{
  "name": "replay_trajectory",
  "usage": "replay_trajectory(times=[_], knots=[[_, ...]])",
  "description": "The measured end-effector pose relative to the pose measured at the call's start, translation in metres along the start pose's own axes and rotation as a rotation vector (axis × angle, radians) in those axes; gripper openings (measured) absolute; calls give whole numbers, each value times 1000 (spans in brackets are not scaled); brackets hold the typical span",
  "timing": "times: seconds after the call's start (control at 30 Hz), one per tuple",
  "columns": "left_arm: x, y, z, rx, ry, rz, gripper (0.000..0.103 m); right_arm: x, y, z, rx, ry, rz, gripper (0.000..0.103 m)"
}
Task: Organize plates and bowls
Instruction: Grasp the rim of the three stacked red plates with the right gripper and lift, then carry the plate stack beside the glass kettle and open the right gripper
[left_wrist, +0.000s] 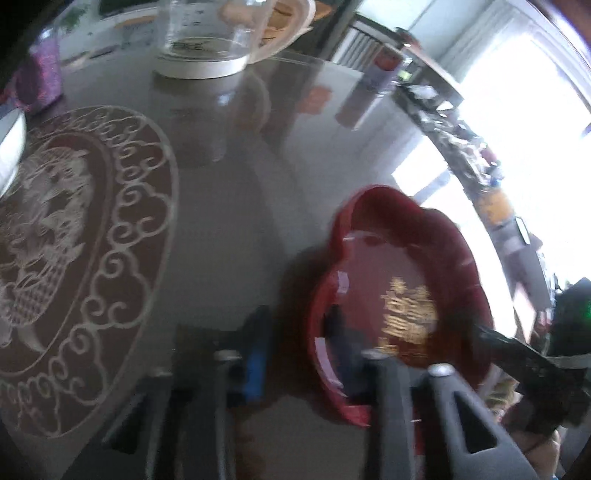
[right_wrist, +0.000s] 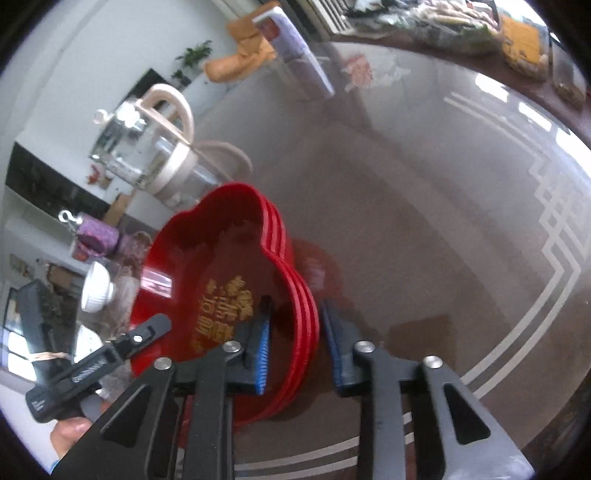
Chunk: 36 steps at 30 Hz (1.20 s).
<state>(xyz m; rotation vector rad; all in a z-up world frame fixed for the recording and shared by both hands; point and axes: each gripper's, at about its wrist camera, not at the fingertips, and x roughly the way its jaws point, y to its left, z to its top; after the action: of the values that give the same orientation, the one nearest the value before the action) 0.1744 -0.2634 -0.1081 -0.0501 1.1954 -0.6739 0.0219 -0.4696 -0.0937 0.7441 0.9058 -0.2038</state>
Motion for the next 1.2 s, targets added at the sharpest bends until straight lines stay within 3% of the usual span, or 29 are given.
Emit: replay_trajectory(times=[0.07,0.2,0.47,0.67,0.73,0.77,0.8,0.83,0.87,0.97,1.07,1.2], knots=[[-4,-1,5,19,-30,47,15,-1,6,0,-13,-5,6,21],[-10,25,27,-39,-63,39,15,11,30,5,-59,-12,-3,21],[-19,84,80,-102,-153,131,15,70,96,41,-124,-21,44,21],[-1,99,102,-121,-152,146,16,97,109,60,-137,-27,14,22],[-2,104,99,-139,-172,127,23,96,109,58,-135,-37,17,26],[-6,107,96,-150,-194,120,35,90,109,56,-134,-66,13,31],[-12,111,93,-164,-216,126,56,80,109,53,-137,-113,3,56],[-19,114,90,-179,-241,136,66,70,108,49,-141,-158,-13,71],[-33,119,84,-201,-299,153,78,54,107,43,-141,-222,-48,71],[-69,126,63,-223,-398,182,81,16,101,25,-117,-342,-69,71],[-97,124,29,-194,-432,201,87,-20,100,-7,-113,-430,-53,71],[-112,113,-34,-106,-426,283,91,-33,111,-59,-173,-415,-46,72]])
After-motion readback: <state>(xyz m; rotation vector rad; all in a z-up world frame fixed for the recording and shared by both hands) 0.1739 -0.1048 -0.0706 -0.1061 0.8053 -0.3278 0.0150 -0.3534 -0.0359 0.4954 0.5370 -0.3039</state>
